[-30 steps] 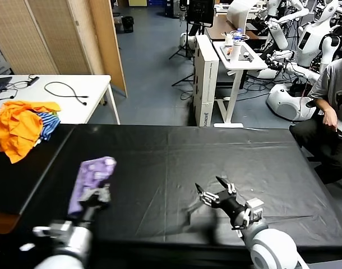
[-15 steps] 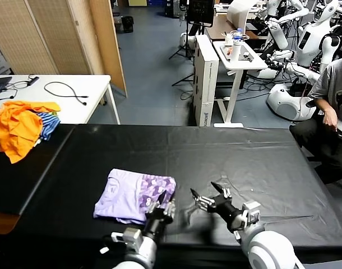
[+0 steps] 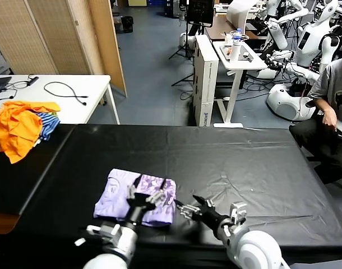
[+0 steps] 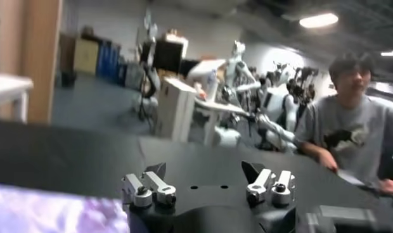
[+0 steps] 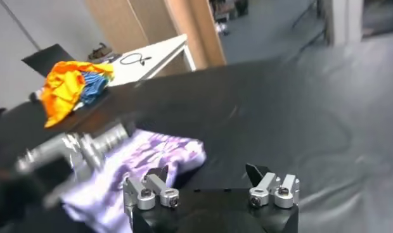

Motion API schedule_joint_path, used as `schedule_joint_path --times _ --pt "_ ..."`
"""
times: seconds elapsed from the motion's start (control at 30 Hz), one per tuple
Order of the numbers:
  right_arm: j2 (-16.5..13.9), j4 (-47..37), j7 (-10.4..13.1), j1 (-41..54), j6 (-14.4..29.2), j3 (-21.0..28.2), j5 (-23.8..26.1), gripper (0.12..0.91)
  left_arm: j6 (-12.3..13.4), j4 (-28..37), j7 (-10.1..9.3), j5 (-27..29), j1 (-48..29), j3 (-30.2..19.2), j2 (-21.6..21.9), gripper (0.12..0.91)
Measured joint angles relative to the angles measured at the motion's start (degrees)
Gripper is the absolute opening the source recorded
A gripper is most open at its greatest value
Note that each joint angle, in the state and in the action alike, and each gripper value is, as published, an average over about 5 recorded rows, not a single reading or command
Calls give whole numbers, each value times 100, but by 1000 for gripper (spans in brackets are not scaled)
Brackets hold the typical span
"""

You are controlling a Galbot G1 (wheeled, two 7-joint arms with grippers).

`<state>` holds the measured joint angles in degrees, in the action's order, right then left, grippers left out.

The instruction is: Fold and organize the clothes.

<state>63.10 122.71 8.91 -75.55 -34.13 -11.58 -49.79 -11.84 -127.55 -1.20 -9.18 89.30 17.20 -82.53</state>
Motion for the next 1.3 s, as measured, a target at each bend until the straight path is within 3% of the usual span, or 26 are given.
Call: schedule_joint_path --times 0.13,0.2,0.43,0.57,0.67,0.9,1.03,1.1,1.3 --pt "62 -191 25 83 -17 216 67 894 -2 -60 -6 -14 56 206 53 907" --pt "67 -241 24 83 -38 319 108 843 -4 -62 -9 10 76 246 49 907" --pt "17 -188 -8 -47 -151 419 257 439 -8 -41 -31 69 95 341 39 907" --pt "-59 -66 142 -181 -287 333 358 202 -8 -17 -41 62 118 406 40 907" --pt "-123 79 292 -323 -433 208 391 141 -7 5 -50 45 131 449 42 907" --pt "-198 374 391 -686 -568 -72 553 140 -17 84 -112 11 95 470 13 907" --pt "-203 445 262 -781 -574 -157 739 150 -17 110 -148 -47 97 493 -14 907" --pt "-218 513 165 -835 -561 -204 850 208 -14 116 -160 -83 107 523 -19 907" --pt "-325 893 -110 -1125 -194 -443 1365 530 -127 121 -277 -428 143 677 0 907"
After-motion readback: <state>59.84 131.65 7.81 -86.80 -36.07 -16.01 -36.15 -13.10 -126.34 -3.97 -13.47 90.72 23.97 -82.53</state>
